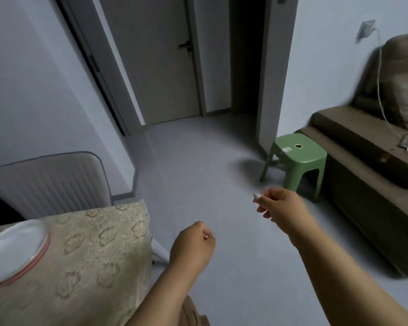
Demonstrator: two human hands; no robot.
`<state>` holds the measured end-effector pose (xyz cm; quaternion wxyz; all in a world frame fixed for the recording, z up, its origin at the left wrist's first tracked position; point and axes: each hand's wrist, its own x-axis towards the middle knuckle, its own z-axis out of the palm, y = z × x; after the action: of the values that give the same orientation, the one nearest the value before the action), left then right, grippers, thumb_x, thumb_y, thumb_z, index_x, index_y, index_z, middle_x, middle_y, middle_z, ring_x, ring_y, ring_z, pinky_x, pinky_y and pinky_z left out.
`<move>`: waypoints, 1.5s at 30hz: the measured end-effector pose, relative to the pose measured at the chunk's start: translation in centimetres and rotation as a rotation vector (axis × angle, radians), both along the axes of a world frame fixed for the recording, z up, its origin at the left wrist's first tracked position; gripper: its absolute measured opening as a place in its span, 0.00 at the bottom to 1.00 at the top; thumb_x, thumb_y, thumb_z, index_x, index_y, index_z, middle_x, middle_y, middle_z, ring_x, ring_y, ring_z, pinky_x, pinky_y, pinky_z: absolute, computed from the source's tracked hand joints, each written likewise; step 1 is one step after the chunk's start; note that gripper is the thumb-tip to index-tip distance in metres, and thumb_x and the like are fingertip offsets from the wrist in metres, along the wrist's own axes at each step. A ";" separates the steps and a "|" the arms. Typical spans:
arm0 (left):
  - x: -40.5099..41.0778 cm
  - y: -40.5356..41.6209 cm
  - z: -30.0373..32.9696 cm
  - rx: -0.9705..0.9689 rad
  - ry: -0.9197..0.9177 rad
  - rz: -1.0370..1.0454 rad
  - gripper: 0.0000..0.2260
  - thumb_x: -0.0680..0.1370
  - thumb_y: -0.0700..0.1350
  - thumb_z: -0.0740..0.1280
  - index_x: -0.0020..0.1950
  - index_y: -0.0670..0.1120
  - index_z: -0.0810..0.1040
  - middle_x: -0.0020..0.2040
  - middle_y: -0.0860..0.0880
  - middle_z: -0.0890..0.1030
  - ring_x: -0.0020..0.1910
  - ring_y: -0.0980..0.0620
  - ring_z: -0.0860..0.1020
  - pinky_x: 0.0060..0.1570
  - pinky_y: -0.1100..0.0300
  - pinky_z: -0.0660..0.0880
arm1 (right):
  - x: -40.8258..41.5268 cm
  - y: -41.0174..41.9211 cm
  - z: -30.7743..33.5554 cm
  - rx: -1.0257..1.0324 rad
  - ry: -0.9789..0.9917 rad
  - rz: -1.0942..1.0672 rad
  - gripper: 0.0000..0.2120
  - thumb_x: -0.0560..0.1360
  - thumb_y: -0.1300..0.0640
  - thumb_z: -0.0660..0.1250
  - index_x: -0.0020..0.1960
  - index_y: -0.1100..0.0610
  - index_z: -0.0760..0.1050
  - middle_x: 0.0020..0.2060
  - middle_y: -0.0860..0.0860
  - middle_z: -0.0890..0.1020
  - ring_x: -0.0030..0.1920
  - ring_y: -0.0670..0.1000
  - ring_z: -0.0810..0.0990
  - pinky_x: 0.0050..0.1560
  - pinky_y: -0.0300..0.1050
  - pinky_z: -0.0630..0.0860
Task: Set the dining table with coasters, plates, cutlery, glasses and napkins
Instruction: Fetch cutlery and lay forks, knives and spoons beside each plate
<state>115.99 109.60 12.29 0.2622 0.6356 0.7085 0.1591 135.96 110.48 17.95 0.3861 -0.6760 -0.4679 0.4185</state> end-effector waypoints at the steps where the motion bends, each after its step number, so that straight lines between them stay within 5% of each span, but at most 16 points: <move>1: -0.1 1.9 -0.1 -0.005 -0.006 0.030 0.05 0.77 0.48 0.62 0.45 0.52 0.78 0.42 0.56 0.80 0.43 0.53 0.79 0.42 0.56 0.79 | 0.0 2.4 0.0 0.003 -0.003 0.021 0.10 0.77 0.52 0.66 0.44 0.59 0.79 0.36 0.52 0.82 0.34 0.47 0.76 0.37 0.41 0.72; 15: -3.1 27.8 0.7 0.049 0.067 0.402 0.07 0.78 0.53 0.63 0.45 0.51 0.76 0.41 0.53 0.79 0.42 0.53 0.77 0.42 0.62 0.72 | -4.5 37.1 2.4 0.167 -0.210 0.466 0.11 0.77 0.47 0.65 0.42 0.54 0.76 0.35 0.47 0.82 0.41 0.52 0.81 0.47 0.50 0.78; 23: -14.6 36.5 1.2 0.111 0.075 0.585 0.10 0.79 0.52 0.63 0.43 0.47 0.75 0.38 0.50 0.77 0.40 0.52 0.76 0.37 0.61 0.67 | -18.6 49.3 1.8 0.192 -0.190 0.761 0.10 0.77 0.48 0.65 0.43 0.55 0.77 0.36 0.47 0.82 0.40 0.51 0.81 0.44 0.46 0.76; 27: -23.0 42.3 1.9 0.134 0.091 0.664 0.08 0.80 0.50 0.61 0.43 0.49 0.73 0.36 0.54 0.73 0.39 0.55 0.73 0.30 0.70 0.60 | -27.4 55.5 2.7 0.216 -0.174 0.867 0.11 0.76 0.49 0.66 0.43 0.57 0.78 0.37 0.50 0.83 0.42 0.52 0.81 0.45 0.45 0.77; 33: -32.7 48.2 4.5 0.221 0.048 0.820 0.08 0.79 0.48 0.63 0.41 0.49 0.71 0.35 0.56 0.72 0.33 0.60 0.69 0.31 0.69 0.63 | -38.8 62.3 3.8 0.247 -0.140 0.992 0.10 0.76 0.49 0.66 0.41 0.55 0.77 0.37 0.49 0.82 0.41 0.50 0.81 0.45 0.44 0.76; 39: -42.3 50.0 5.2 0.198 0.115 1.091 0.07 0.78 0.53 0.65 0.45 0.50 0.77 0.43 0.53 0.81 0.45 0.52 0.80 0.40 0.61 0.69 | -52.1 66.9 3.2 0.258 -0.120 1.218 0.11 0.76 0.50 0.67 0.42 0.57 0.78 0.39 0.55 0.82 0.42 0.55 0.81 0.47 0.50 0.78; 45: -50.9 52.6 5.1 0.241 0.140 1.382 0.08 0.78 0.51 0.66 0.47 0.47 0.78 0.45 0.49 0.81 0.46 0.49 0.79 0.45 0.57 0.75 | -64.9 71.8 3.6 0.370 -0.165 1.535 0.13 0.77 0.50 0.65 0.41 0.59 0.77 0.36 0.53 0.81 0.38 0.52 0.78 0.42 0.44 0.73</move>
<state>65.05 162.17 17.37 -0.0173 0.0733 0.9426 0.3252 71.05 182.31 21.58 0.0598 -0.1182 -0.8921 0.4319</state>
